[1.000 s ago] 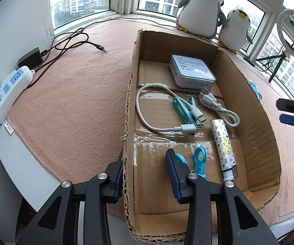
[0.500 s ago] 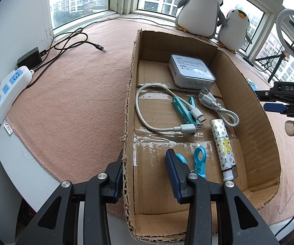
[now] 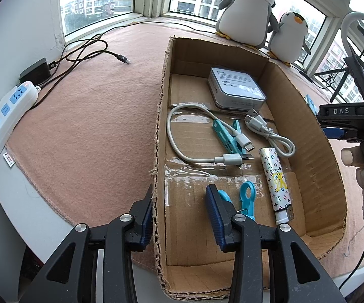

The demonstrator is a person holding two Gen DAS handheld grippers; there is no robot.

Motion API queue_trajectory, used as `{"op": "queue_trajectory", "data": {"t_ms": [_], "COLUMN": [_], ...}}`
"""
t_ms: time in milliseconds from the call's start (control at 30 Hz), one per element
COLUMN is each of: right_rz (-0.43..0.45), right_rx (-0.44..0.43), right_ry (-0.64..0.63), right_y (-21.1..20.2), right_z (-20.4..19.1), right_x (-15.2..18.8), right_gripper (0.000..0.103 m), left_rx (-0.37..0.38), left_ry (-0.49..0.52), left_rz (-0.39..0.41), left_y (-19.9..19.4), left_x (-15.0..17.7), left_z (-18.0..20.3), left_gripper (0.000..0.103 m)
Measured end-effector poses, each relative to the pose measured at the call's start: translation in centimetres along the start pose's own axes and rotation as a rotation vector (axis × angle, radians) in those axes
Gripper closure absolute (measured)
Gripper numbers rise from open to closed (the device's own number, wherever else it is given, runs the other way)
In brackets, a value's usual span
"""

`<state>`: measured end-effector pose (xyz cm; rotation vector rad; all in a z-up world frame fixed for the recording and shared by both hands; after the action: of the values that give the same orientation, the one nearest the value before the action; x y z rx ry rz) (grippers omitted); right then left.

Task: Organize rigid objects
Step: 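Move the right tool back to the white earbud beside the blue stand, then close the right tool on the white earbud and carry it over the box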

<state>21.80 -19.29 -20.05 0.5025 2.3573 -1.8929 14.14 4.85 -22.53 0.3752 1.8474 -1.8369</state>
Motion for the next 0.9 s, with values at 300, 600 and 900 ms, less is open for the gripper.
{"op": "queue_trajectory", "data": {"t_ms": [300, 600, 900], "right_rz": [-0.012, -0.027, -0.017], "right_rx": [-0.013, 0.020, 0.008], "right_ry": [0.012, -0.017, -0.031], "right_y": [0.3, 1.1, 0.7], "right_z": [0.2, -0.3, -0.1], "right_x": [0.5, 0.1, 0.6], "right_gripper": [0.053, 0.067, 0.069], "left_rx": [0.003, 0.003, 0.004], "left_ry": [-0.003, -0.002, -0.002], "left_rz": [0.002, 0.002, 0.002], "left_y": [0.0, 0.0, 0.0], "left_x": [0.0, 0.0, 0.0], "left_z": [0.0, 0.0, 0.0], "left_gripper": [0.061, 0.060, 0.060]}}
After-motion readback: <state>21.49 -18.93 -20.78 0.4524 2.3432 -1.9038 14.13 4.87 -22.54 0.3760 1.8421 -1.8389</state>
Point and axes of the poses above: each gripper's, at about its wrist camera, not at the fingertips, and y roughly the way its jaws point, z to its right, x to its underside, the point moved 5 cm from there along y, roughly the way its jaws point, and after that the axes turned 8 degrees about -x, right-handed, at the moved point
